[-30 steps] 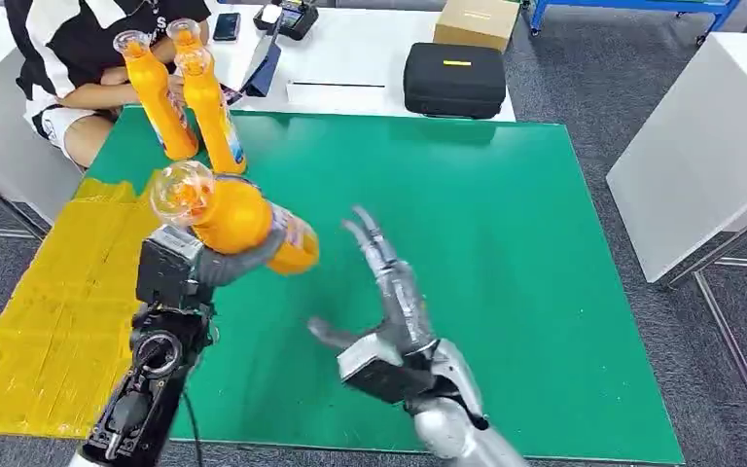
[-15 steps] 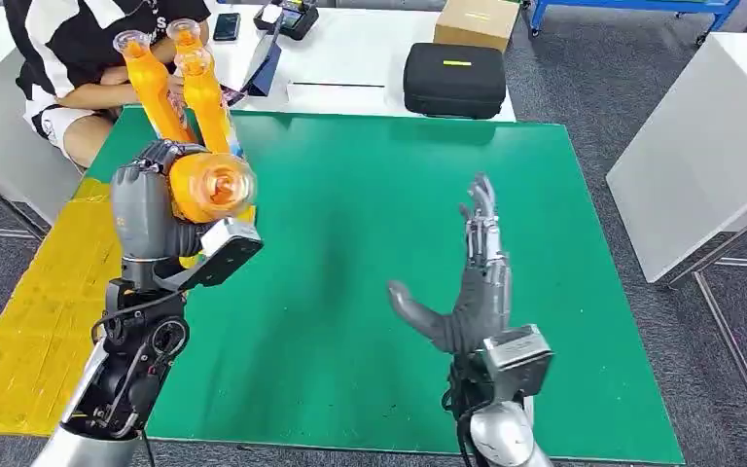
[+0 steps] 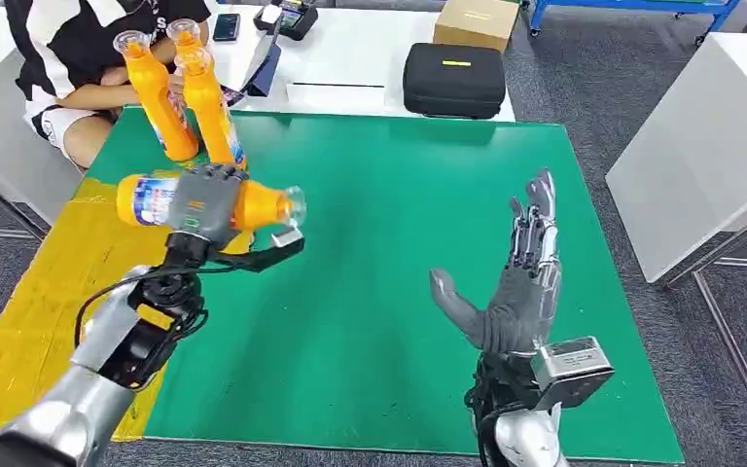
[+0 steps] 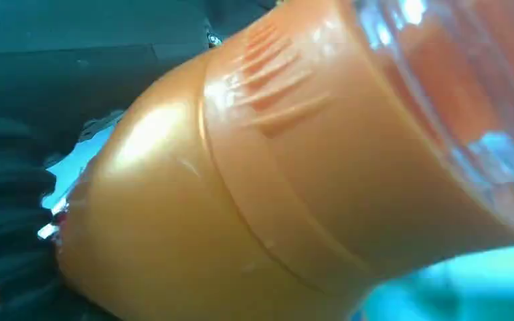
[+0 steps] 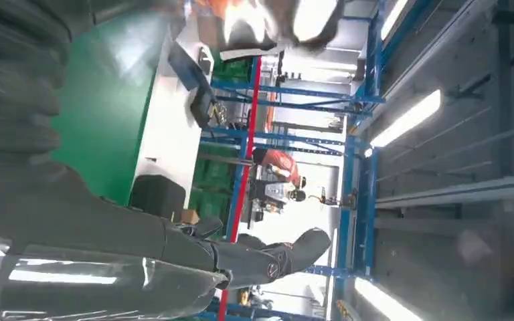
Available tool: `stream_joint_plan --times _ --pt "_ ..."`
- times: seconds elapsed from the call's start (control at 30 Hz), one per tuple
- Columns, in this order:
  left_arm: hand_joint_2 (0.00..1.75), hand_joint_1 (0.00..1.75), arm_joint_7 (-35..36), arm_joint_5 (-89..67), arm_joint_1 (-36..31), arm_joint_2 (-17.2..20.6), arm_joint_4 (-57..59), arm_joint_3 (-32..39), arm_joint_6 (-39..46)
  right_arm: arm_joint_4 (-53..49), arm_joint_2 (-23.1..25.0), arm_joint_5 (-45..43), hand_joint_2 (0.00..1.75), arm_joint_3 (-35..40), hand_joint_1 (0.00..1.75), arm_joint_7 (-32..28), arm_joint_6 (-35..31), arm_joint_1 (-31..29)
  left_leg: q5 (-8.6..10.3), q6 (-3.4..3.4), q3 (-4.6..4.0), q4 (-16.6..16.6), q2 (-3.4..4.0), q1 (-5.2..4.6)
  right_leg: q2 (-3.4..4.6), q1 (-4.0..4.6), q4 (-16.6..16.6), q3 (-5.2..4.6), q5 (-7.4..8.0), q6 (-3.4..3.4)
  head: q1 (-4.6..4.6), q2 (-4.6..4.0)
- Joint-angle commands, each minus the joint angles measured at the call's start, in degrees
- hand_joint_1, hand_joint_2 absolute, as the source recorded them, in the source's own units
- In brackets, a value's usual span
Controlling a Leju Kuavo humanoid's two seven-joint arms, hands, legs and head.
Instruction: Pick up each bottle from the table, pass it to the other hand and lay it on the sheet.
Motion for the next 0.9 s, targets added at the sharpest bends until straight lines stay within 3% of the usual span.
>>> stream_joint_plan --times 0.03,0.43,0.47,0.5,0.53,0.57,0.7,0.83,0.9 --pt "1.75 1.75 -2.9 -0.1 -8.0 2.5 28.4 -8.1 -8.8 6.4 -0.1 0.3 1.75 -0.5 0.0 0.6 0.2 -2.4 -0.18 0.02 0.48 -0.1 0.11 0.04 0.19 0.07 -0.1 0.4 -0.11 -0.35 0.0 0.0" --pt "1.75 1.75 -3.3 -0.1 -6.8 1.9 31.2 -6.0 -12.9 7.6 0.3 1.7 1.75 0.2 0.0 3.3 -0.7 -2.3 -0.09 0.03 0.14 0.0 -0.1 0.03 -0.04 0.03 0.0 0.19 -0.11 -0.24 0.02 0.0" --pt "1.75 1.66 -3.3 -0.1 -6.7 1.9 31.3 -6.0 -12.8 7.6 0.4 1.8 1.75 0.3 0.0 3.3 -0.7 -2.3 -0.08 0.01 0.11 0.0 -0.06 0.05 0.02 0.05 0.0 0.16 -0.07 -0.21 0.0 0.0" --pt "1.75 0.23 -0.7 -0.1 -6.7 2.1 31.3 -6.3 -11.1 7.6 0.7 2.4 1.75 0.0 0.0 3.7 -0.6 -2.2 -0.18 0.03 0.31 0.0 -0.07 0.04 0.07 0.06 0.0 0.33 -0.14 -0.37 0.02 0.0" --pt "1.75 0.0 -0.7 -0.1 -6.7 2.1 31.3 -6.3 -11.1 7.6 0.7 2.4 1.75 0.0 0.0 3.7 -0.6 -2.2 -0.11 0.01 0.17 0.0 -0.08 0.04 0.06 0.06 0.0 0.2 -0.08 -0.27 0.0 0.0" --pt "1.75 0.0 4.4 0.0 -6.6 1.9 31.1 -5.8 -8.0 7.4 0.9 2.9 1.75 -0.3 0.0 3.9 -0.4 -2.0 -0.18 0.02 0.34 0.0 -0.09 0.04 0.08 0.07 0.0 0.34 -0.15 -0.4 0.0 0.0" --pt "1.75 0.0 10.7 -0.1 -7.1 1.2 31.0 -6.2 -8.3 7.9 1.1 3.2 1.75 -0.5 0.0 4.4 -0.2 -2.4 -0.03 -0.02 0.07 0.0 -0.17 0.07 -0.06 0.09 0.0 0.09 -0.06 -0.19 0.0 0.0" --pt "1.75 0.0 13.3 -0.1 -6.6 1.0 30.7 -4.9 -7.6 8.4 1.2 3.3 1.75 -0.5 0.0 4.4 -0.2 -2.4 -0.22 0.02 0.4 0.1 -0.2 0.09 -0.03 0.11 0.1 0.42 -0.25 -0.43 -0.02 0.0" --pt "1.75 0.0 13.5 -0.1 -6.6 1.0 30.6 -4.7 -7.5 8.5 1.2 3.3 1.75 -0.4 0.0 4.4 -0.2 -2.4 -0.08 -0.01 0.17 0.0 -0.17 0.07 -0.04 0.07 0.0 0.21 -0.12 -0.26 0.0 0.0"
